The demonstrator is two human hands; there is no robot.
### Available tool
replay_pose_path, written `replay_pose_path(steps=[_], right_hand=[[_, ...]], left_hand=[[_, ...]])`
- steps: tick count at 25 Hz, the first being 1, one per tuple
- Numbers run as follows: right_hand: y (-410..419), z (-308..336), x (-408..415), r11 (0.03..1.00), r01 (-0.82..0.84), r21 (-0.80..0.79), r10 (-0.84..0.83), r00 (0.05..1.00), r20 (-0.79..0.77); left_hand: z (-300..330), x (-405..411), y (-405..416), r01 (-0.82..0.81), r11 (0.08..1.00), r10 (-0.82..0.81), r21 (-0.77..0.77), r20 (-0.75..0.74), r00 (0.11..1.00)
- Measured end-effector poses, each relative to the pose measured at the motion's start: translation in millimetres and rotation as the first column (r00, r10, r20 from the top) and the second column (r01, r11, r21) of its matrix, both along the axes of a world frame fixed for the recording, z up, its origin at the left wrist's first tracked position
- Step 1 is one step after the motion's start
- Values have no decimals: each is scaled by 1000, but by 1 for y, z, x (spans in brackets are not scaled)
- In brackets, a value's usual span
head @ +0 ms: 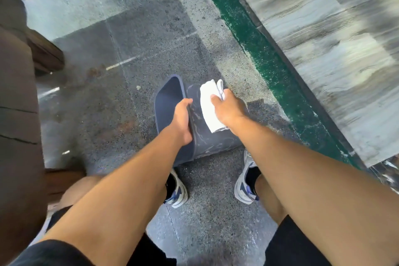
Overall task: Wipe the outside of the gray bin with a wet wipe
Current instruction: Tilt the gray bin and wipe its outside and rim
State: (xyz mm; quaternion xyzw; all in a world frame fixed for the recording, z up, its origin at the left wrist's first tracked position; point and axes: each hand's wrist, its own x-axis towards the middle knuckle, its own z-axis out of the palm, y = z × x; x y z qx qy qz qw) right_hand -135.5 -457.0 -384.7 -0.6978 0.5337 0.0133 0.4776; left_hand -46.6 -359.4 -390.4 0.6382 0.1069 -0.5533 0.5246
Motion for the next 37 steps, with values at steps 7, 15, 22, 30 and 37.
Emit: replay_pose_path(steps=[7, 15, 22, 30, 37], right_hand=[[25, -45, 24, 974, 222, -41, -210, 958, 195], [45, -67, 46, 970, 183, -159, -136, 954, 269], [58, -80, 59, 971, 156, -181, -121, 974, 192], [50, -100, 58, 964, 160, -214, -123, 977, 176], [29, -128, 45, 966, 177, -191, -158, 982, 108]], left_hand=[[-19, 14, -24, -24, 990, -11, -140, -243, 970], [-46, 19, -21, -135, 981, 127, -141, -66, 990], [-49, 30, -5, -138, 981, 133, -139, -49, 990], [-58, 37, 0, -136, 972, 124, -192, -73, 990], [-53, 39, 2, -55, 996, 57, -74, 20, 998]])
